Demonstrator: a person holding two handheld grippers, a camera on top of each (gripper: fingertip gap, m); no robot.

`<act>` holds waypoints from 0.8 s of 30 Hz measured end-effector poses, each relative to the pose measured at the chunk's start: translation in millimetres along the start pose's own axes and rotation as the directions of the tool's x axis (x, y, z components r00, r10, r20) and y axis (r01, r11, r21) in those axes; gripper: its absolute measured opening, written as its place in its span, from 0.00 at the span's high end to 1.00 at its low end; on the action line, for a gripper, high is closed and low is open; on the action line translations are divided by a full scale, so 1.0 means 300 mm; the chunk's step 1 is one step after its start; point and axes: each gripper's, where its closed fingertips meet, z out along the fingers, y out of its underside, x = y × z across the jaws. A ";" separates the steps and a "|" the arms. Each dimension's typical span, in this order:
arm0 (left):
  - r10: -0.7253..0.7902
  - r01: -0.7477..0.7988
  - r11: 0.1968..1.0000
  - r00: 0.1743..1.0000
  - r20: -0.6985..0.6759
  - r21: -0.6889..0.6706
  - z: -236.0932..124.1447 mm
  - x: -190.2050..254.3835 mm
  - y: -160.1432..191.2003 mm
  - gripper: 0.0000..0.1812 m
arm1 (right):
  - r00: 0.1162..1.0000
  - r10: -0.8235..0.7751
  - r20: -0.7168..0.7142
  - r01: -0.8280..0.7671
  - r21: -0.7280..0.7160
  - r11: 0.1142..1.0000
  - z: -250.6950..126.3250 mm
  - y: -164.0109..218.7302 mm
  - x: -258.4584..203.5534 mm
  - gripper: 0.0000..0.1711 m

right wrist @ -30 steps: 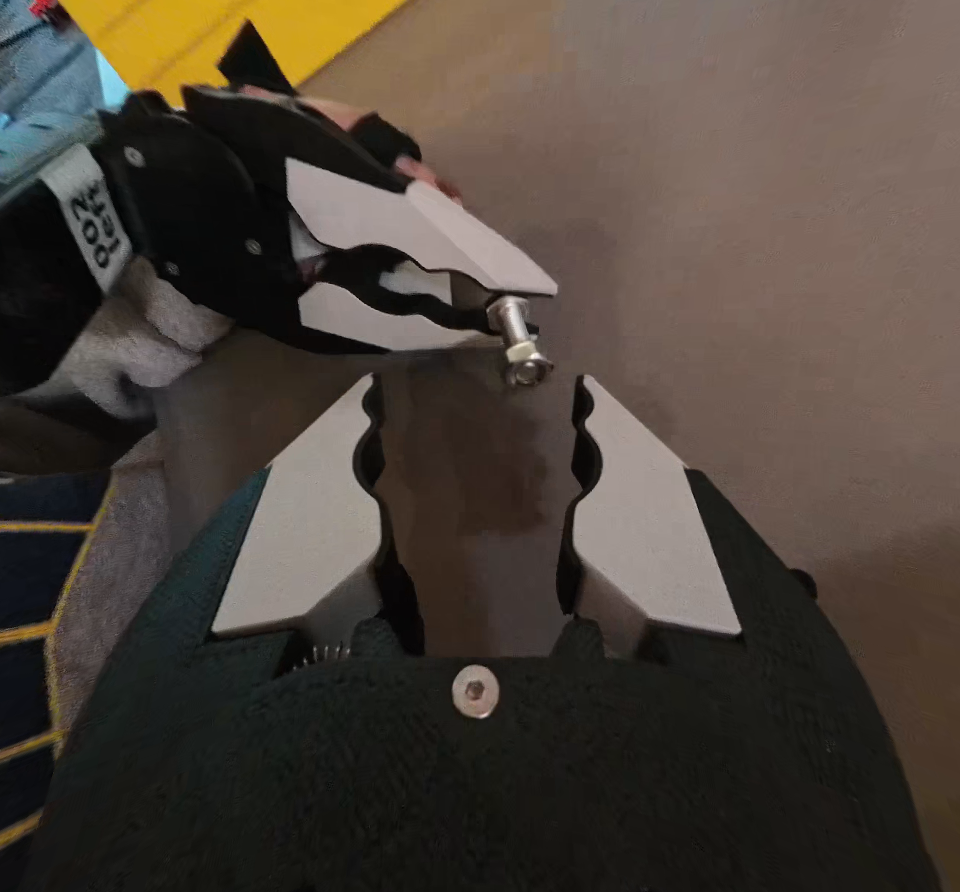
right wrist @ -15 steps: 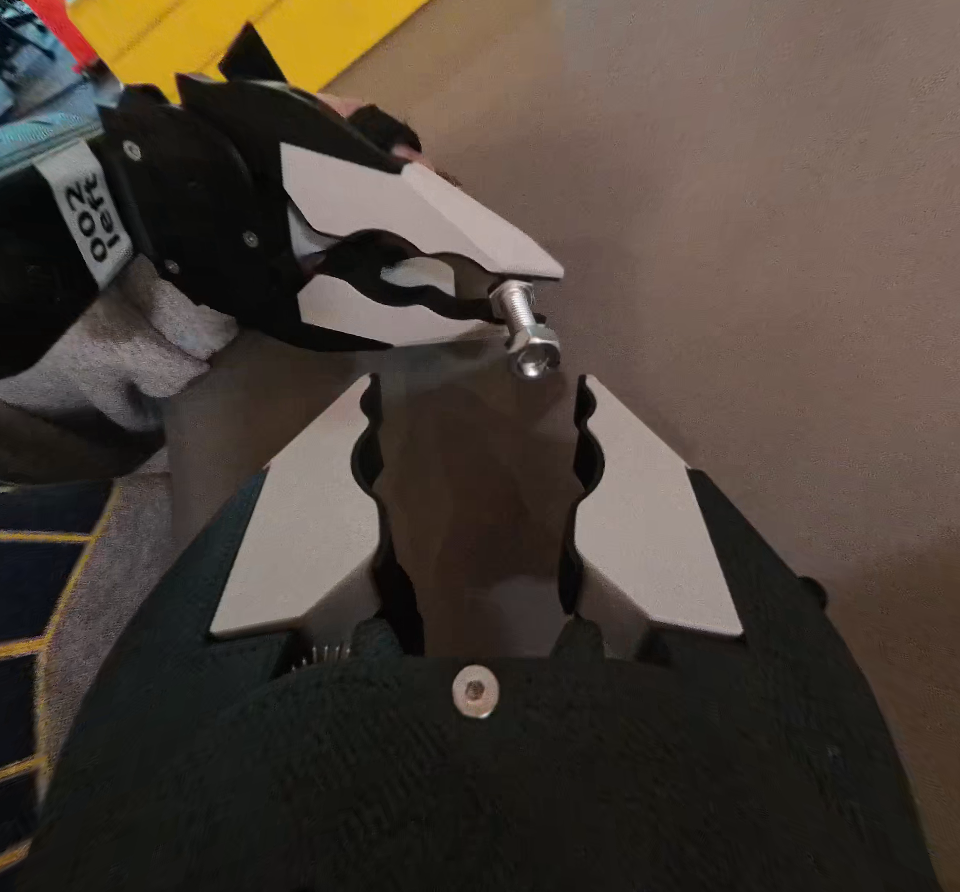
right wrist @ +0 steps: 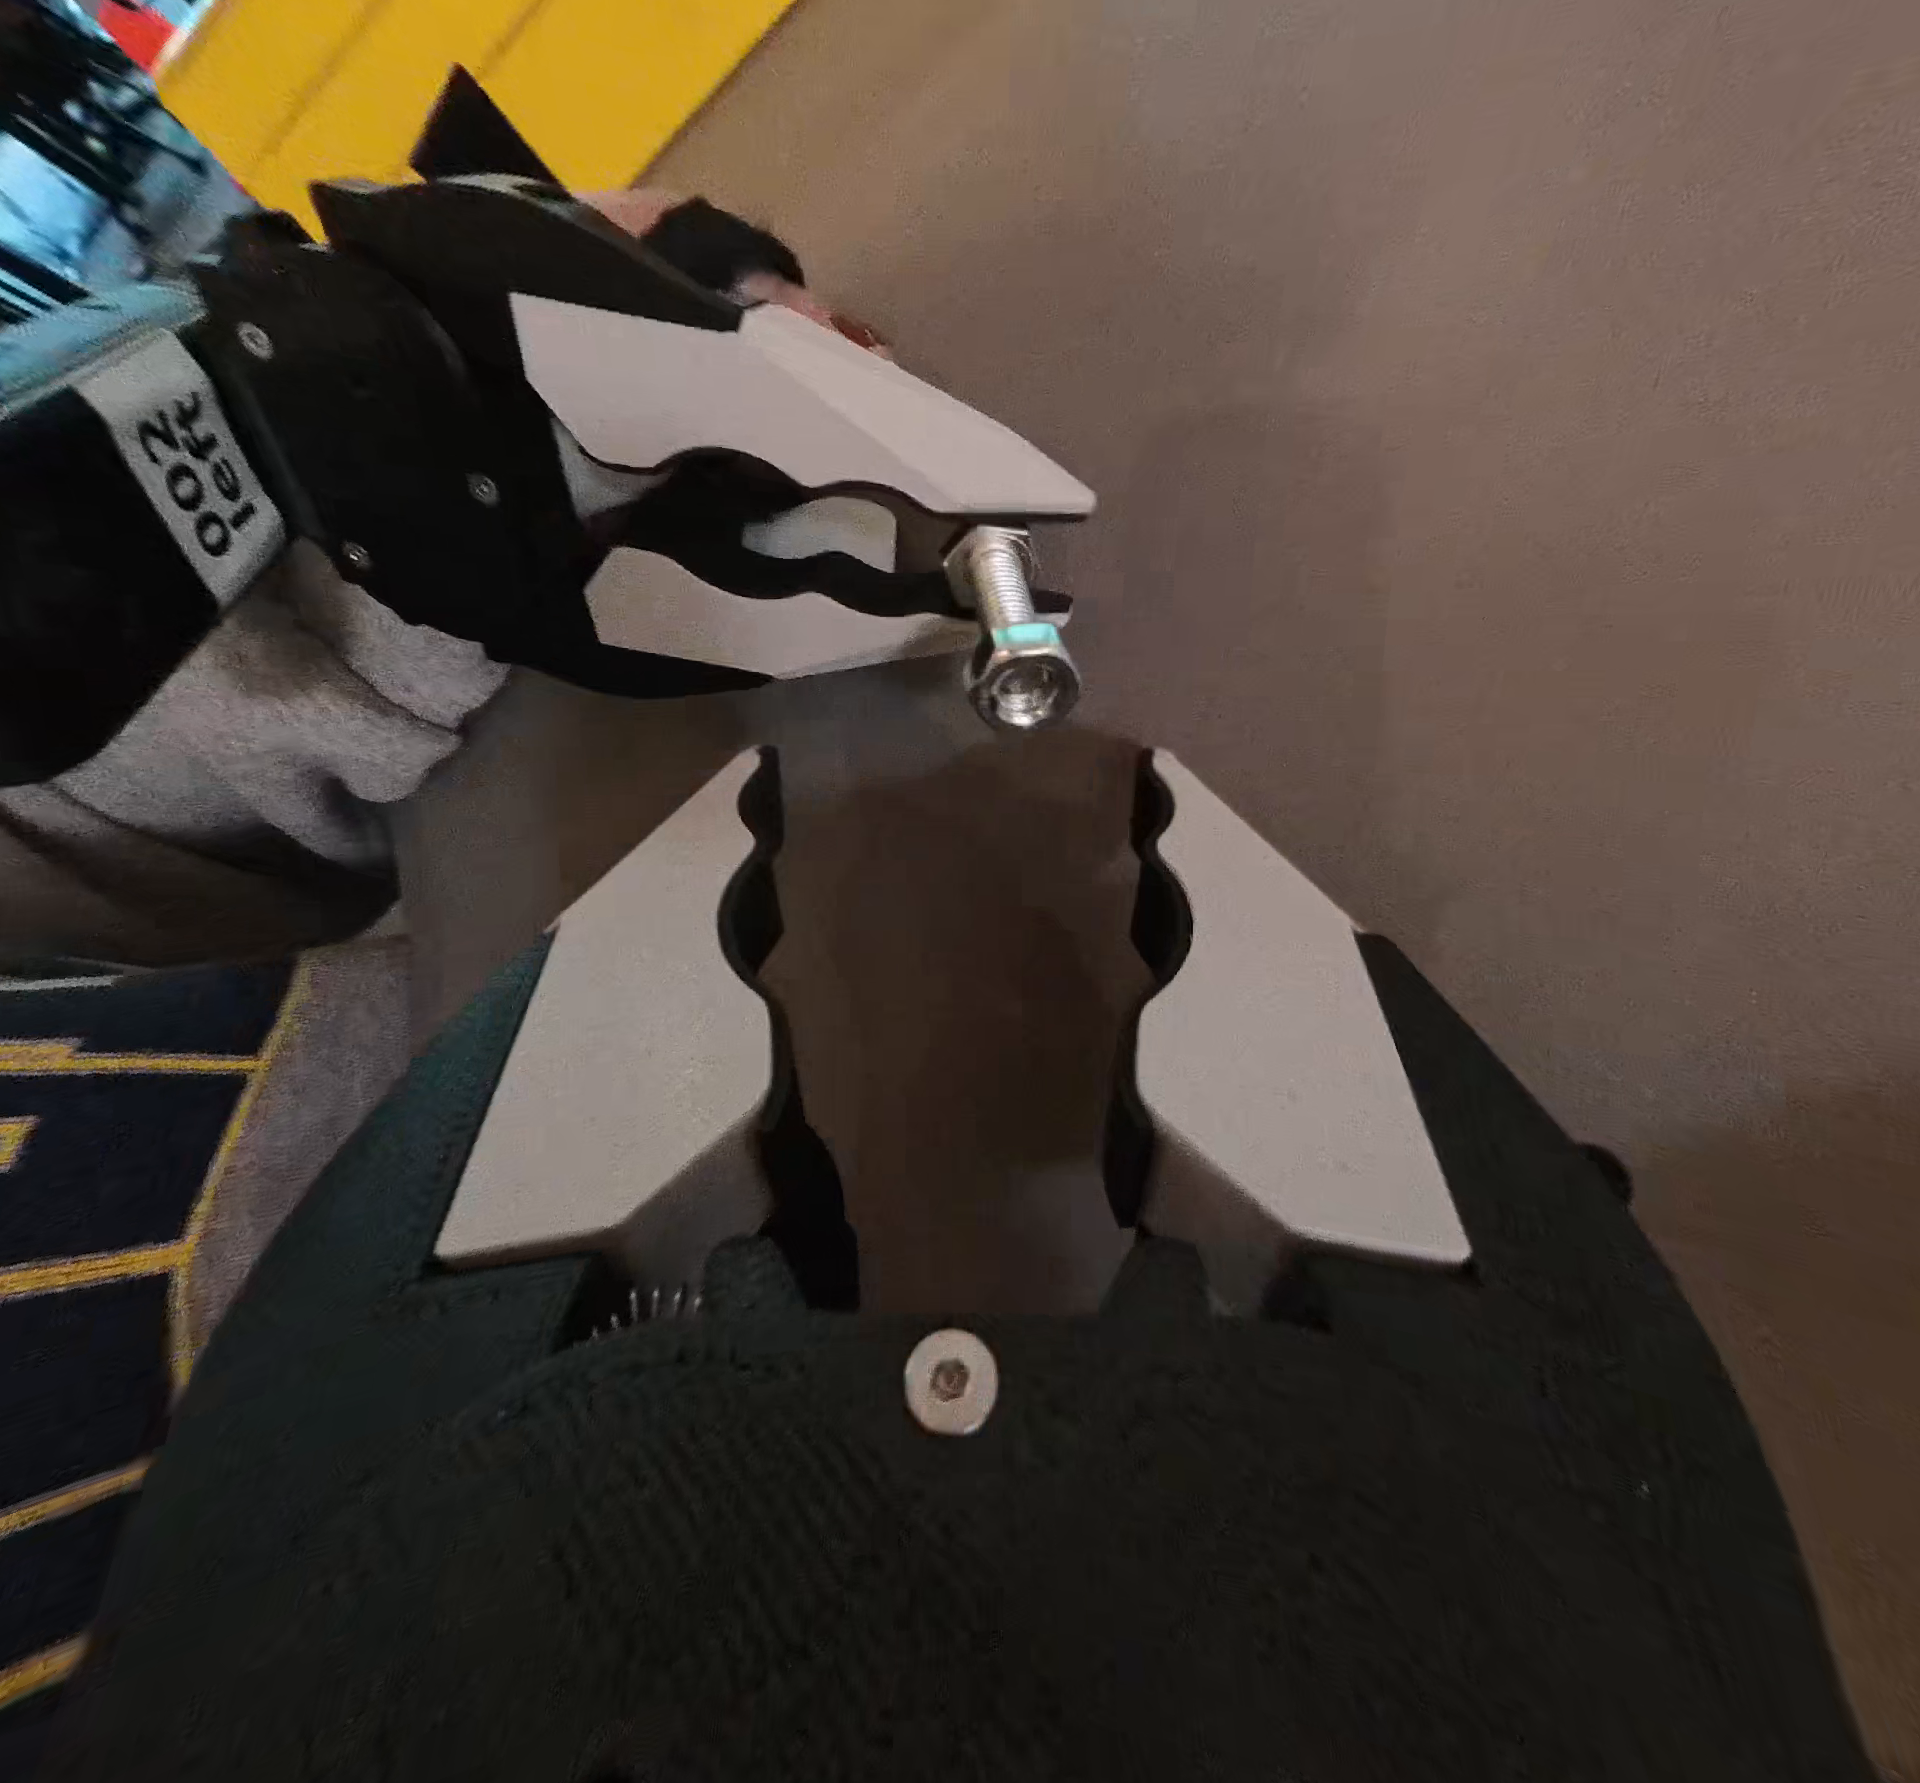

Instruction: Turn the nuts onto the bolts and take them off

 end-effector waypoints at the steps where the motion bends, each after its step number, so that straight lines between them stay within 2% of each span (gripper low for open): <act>1: 0.000 0.000 1.000 1.000 0.000 0.000 0.000 0.000 0.000 0.91 | 1.000 -0.008 0.017 0.007 0.018 1.000 0.003 -0.012 -0.015 0.61; 4: -0.016 0.016 1.000 1.000 -0.002 0.004 -0.001 -0.001 0.000 0.91 | 0.991 -0.129 0.025 0.127 0.087 0.988 0.002 -0.065 -0.056 0.56; 7: -0.002 0.002 1.000 1.000 0.000 0.000 0.001 0.000 -0.001 0.91 | 0.953 -0.301 0.027 0.283 0.266 0.921 -0.046 -0.148 -0.128 0.57; 8: 0.000 0.000 1.000 1.000 0.002 0.000 0.000 0.000 -0.001 0.90 | 0.957 -0.289 -0.011 0.282 0.259 0.924 -0.054 -0.147 -0.109 0.59; 11: -0.002 0.002 1.000 1.000 0.001 0.000 0.001 0.000 -0.002 0.91 | 0.984 -0.156 -0.088 0.159 0.033 0.987 -0.026 -0.033 0.005 0.62; 12: 0.002 -0.001 1.000 1.000 0.002 -0.001 0.001 0.000 -0.002 0.91 | 0.991 -0.104 -0.079 0.105 0.007 0.994 -0.018 -0.010 0.018 0.63; 17: 0.011 -0.011 1.000 1.000 0.005 -0.004 0.003 -0.001 -0.004 0.91 | 0.988 0.138 0.063 -0.144 0.114 0.983 -0.015 -0.050 -0.009 0.69; 19: 0.013 -0.013 1.000 1.000 0.007 -0.005 0.003 -0.001 -0.004 0.91 | 0.986 0.130 0.101 -0.142 0.119 0.983 -0.015 -0.063 -0.027 0.68; 22: 0.002 -0.002 1.000 1.000 0.002 0.000 0.003 -0.002 -0.006 0.91 | 0.988 -0.082 0.134 0.043 0.271 0.962 -0.051 -0.140 -0.092 0.66; 24: 0.016 -0.016 1.000 1.000 0.006 -0.005 0.004 -0.002 -0.007 0.91 | 0.989 -0.126 0.079 0.094 0.324 0.942 -0.074 -0.166 -0.096 0.67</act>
